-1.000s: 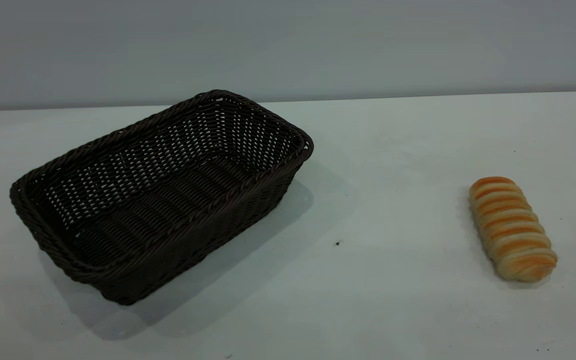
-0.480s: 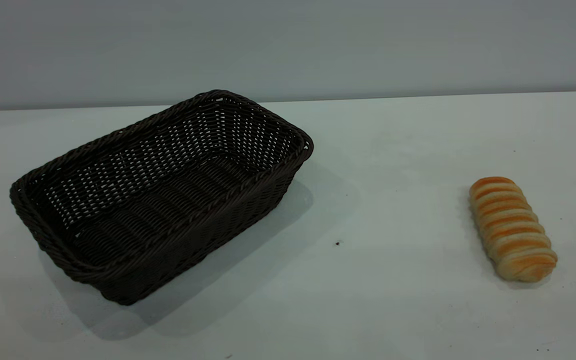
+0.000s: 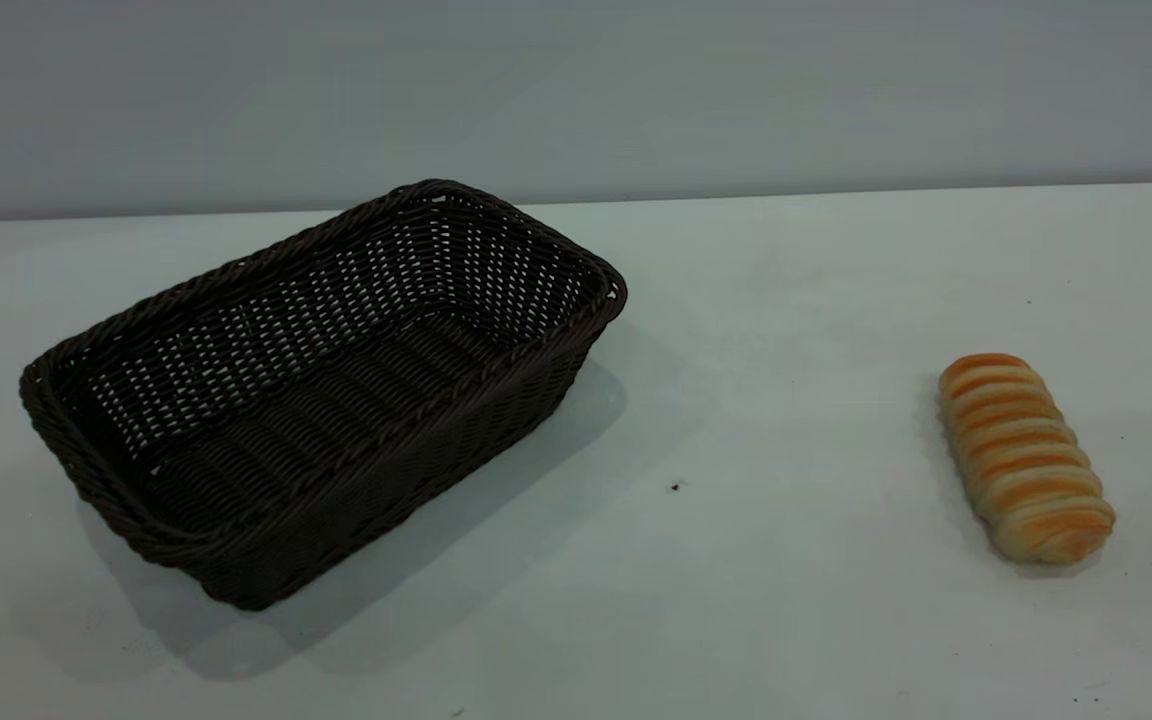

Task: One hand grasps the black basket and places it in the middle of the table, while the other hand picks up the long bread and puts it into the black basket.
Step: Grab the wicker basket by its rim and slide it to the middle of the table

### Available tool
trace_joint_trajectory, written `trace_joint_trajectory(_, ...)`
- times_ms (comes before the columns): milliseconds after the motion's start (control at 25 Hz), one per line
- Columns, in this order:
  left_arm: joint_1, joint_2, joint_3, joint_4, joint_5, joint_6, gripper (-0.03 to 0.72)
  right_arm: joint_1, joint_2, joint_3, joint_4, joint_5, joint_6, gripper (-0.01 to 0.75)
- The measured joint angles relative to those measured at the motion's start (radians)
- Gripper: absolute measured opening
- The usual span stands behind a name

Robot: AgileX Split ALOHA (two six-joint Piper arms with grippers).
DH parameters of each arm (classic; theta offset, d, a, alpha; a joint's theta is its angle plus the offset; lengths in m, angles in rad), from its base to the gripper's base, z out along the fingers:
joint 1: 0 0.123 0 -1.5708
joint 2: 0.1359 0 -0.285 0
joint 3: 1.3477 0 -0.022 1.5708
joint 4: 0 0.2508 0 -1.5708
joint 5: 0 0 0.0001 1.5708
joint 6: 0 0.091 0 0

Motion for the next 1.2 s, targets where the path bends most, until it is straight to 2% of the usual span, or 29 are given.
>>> trace_joint_trajectory(240,0.000,0.392,-0.077,-0.002,-0.085,0.006,0.488,0.000,0.227,0.000,0.076,-0.151,-0.108,0.497)
trace_joint_trajectory(480,0.000,0.720,-0.142,-0.032,-0.252,-0.045,0.486,0.000,0.292,0.000,0.104,-0.255,-0.134,0.501)
trace_joint_trajectory(880,-0.001,1.045,-0.146,-0.079,-0.466,-0.328,0.486,0.000,0.292,0.000,0.104,-0.271,-0.142,0.501)
trace_joint_trajectory(1200,-0.063,1.262,-0.198,-0.080,-0.516,-0.431,0.486,0.000,0.292,0.000,0.107,-0.271,-0.143,0.501)
